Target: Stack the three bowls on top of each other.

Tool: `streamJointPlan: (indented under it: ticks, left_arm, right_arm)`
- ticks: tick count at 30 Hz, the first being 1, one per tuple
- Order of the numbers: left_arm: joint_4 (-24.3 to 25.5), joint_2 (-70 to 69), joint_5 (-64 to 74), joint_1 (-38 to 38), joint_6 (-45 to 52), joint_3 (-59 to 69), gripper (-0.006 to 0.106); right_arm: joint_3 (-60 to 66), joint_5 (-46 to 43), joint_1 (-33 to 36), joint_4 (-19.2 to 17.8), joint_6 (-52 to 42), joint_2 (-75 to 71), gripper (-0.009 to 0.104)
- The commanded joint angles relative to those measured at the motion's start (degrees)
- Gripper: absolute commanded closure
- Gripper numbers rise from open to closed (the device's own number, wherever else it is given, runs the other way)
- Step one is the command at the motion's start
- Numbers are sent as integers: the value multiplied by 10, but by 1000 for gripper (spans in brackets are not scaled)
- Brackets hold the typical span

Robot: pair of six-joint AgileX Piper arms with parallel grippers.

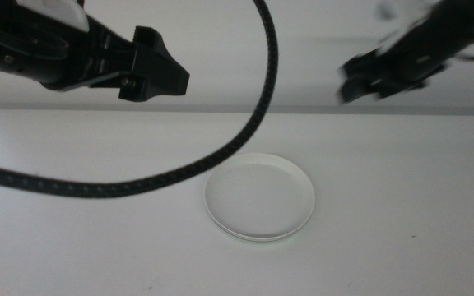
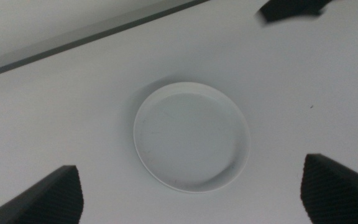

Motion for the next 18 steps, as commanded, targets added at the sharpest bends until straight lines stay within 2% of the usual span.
streamJointPlan:
  ticks: [1,6,9,12,18]
  left_arm:
    - [-3,0,-6,3,-3,1,7]
    - [-3,0,-6,3,-3,1,7]
    - [-3,0,-6,3,-3,1,7]
    - [-3,0,-6,3,-3,1,7]
    - [-3,0,-6,3,-3,1,7]
  right_arm:
    - [24,-19,-36,-29,-6,-46,27]
    - [130,-70,-115,-67,-4,-152,2]
    - [193,-110,-147,-80,-5,-222,2]
    - [247,-153,-170,-76,-6,-286,2]
    - [276,-165,-174,-74,-6,-374,2]
